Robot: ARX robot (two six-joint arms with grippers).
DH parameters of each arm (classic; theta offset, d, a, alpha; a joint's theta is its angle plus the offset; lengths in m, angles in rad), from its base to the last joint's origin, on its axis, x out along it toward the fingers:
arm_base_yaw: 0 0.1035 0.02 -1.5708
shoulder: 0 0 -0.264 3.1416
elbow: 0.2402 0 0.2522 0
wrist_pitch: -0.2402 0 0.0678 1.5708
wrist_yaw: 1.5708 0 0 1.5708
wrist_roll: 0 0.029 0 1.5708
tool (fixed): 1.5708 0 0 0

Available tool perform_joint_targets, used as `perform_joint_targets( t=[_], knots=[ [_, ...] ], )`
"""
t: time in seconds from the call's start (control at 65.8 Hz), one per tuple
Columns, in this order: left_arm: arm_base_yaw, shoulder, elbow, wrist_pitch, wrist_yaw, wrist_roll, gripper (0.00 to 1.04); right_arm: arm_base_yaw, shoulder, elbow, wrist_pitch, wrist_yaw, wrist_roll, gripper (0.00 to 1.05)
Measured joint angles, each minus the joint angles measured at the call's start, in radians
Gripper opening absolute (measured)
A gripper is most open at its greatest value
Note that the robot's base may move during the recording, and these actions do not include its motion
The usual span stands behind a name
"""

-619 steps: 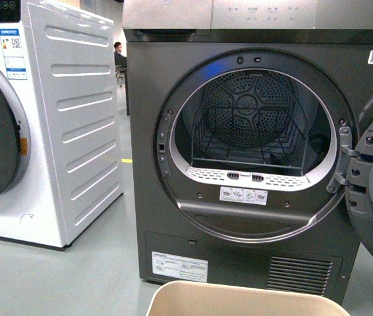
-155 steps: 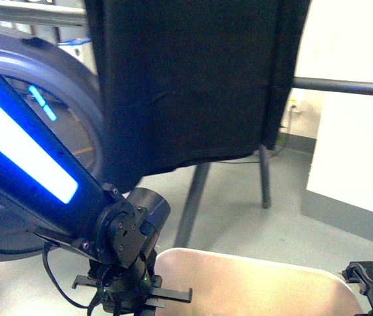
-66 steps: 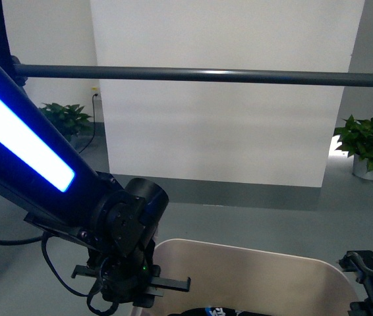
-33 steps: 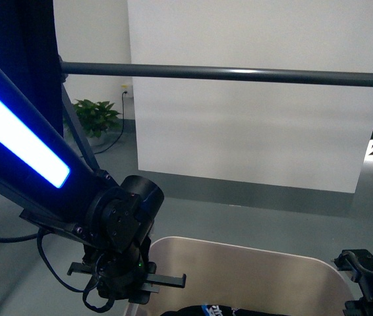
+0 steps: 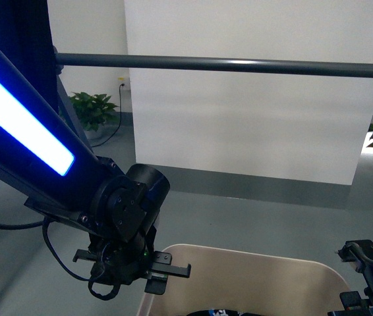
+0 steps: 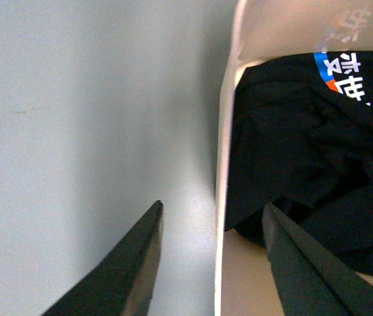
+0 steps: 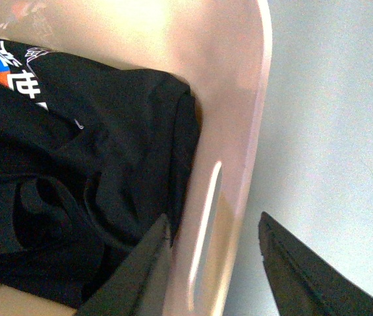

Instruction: Move hamper under clothes hanger

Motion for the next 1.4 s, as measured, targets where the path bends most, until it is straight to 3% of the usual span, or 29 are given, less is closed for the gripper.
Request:
perform_joint_targets(
  t=[0.289,0.365,0.38,0.441,0.547,0.653,0.759,0.866,1.397],
  knots=[
    [0.0,0.0,0.0,0.0,0.0,0.0,0.96,-0.001,0.0,0.0,0.0,0.0,0.0,0.88],
    [0.0,0.0,0.0,0.001,-0.001,0.002,1.0,-0.001,0.0,0.0,0.0,0.0,0.0,0.99],
    [-0.001,0.0,-0.003,0.011,-0.008,0.001,0.99,-0.001,0.0,0.0,0.0,0.0,0.0,0.99],
    [-0.007,-0.008,-0.097,0.286,-0.104,-0.02,0.98,-0.001,0.0,-0.003,0.01,-0.005,0.005,0.96],
    [-0.012,-0.014,-0.218,0.704,-0.142,-0.027,0.98,-0.012,0.021,-0.117,0.438,-0.069,0.115,0.97],
    [-0.014,-0.043,-0.236,0.927,-0.143,-0.02,0.98,-0.02,0.009,-0.184,0.767,-0.073,0.169,0.97],
    [-0.018,-0.153,-0.232,0.969,-0.142,0.011,0.98,-0.032,-0.093,-0.193,0.892,-0.074,0.186,0.97],
    [-0.022,-0.285,-0.207,0.957,-0.132,0.059,0.98,-0.047,-0.276,-0.193,0.876,-0.08,0.182,0.97],
    [-0.04,-0.549,-0.198,0.821,-0.059,0.201,0.98,-0.056,-0.648,-0.259,0.818,-0.087,0.134,0.97]
  ],
)
